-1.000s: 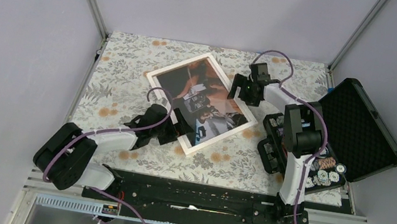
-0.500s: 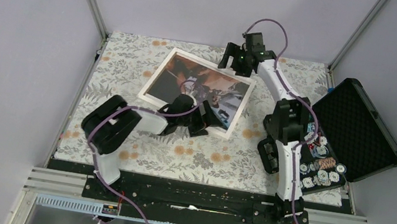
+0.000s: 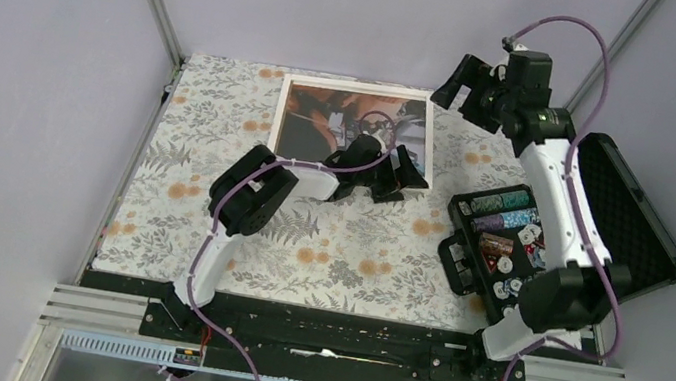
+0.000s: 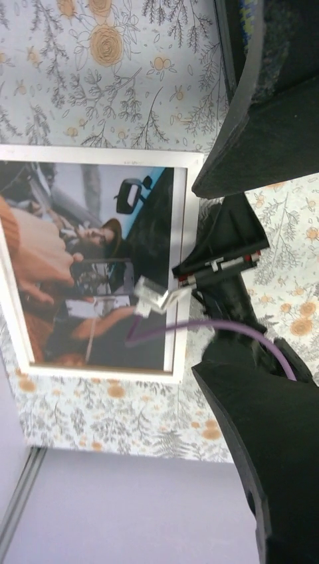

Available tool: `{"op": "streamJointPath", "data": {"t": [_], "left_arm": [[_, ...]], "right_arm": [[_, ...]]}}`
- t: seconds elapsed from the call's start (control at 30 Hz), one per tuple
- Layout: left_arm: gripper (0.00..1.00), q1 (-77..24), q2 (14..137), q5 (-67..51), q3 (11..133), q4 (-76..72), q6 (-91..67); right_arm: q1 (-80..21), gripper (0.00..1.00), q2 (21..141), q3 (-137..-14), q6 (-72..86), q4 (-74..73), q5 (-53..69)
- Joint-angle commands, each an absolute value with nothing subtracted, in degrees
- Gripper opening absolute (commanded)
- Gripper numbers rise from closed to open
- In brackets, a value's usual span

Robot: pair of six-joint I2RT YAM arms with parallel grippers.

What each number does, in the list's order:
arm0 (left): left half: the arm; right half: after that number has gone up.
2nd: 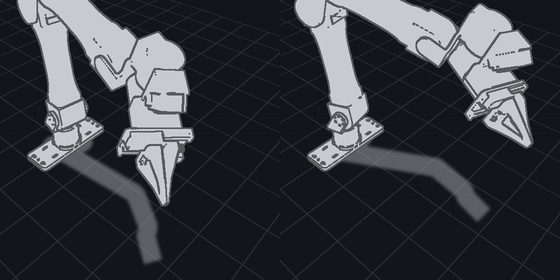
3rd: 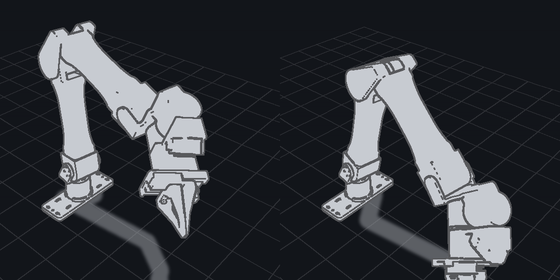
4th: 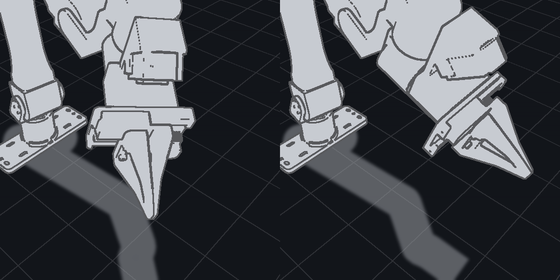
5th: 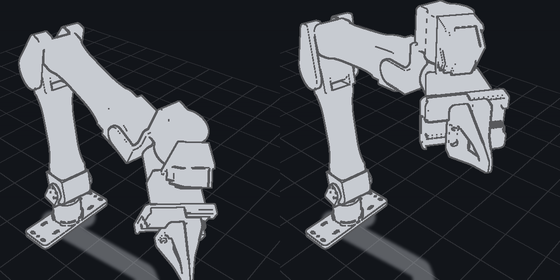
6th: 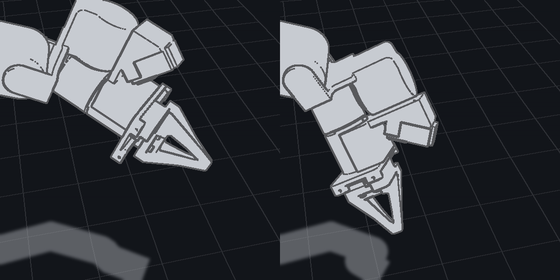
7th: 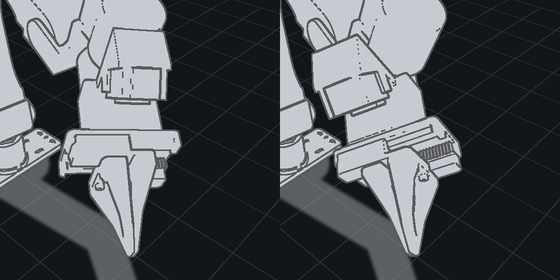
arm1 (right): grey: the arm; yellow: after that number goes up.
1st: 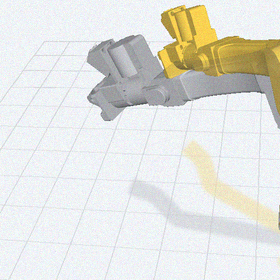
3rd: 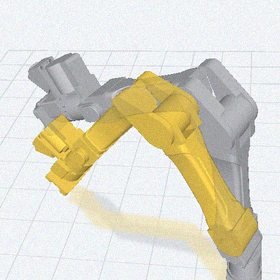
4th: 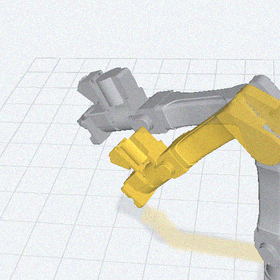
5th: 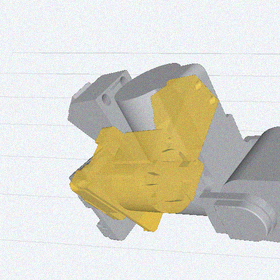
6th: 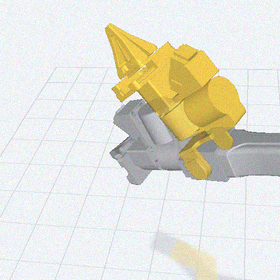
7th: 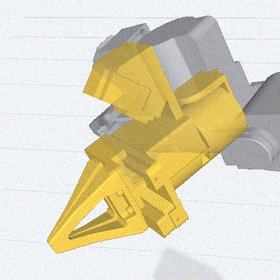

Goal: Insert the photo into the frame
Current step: Adjust the photo frame at the center of the board, then reset both arms

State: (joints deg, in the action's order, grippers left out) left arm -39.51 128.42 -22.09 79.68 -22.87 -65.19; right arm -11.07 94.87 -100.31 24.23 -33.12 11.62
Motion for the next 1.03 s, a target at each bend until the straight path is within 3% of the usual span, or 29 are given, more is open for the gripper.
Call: {"op": "streamJointPath", "data": {"t": [0.0,0.17,0.47,0.67,1.0], "left_arm": [[0.99,-42.73,124.72,-19.69,82.17,-16.76,-60.52],[0.99,-43.32,104.68,-15.25,78.62,-8.53,-50.14],[0.99,-43.29,78.20,-0.90,89.99,14.98,-30.70],[0.99,-43.33,67.23,8.32,96.27,20.51,-23.89],[0.99,-43.33,60.53,15.36,101.44,24.36,-20.03]], "right_arm": [[-11.94,1.00,86.22,-98.51,22.73,-32.72,12.48],[-11.98,1.00,74.83,-97.05,20.97,-32.91,12.32],[-11.96,1.00,50.92,-88.66,21.02,-20.76,6.89],[-11.99,1.00,40.71,-84.80,19.87,-15.41,1.91],[-11.98,1.00,36.13,-78.74,21.77,-10.01,-0.37]]}}
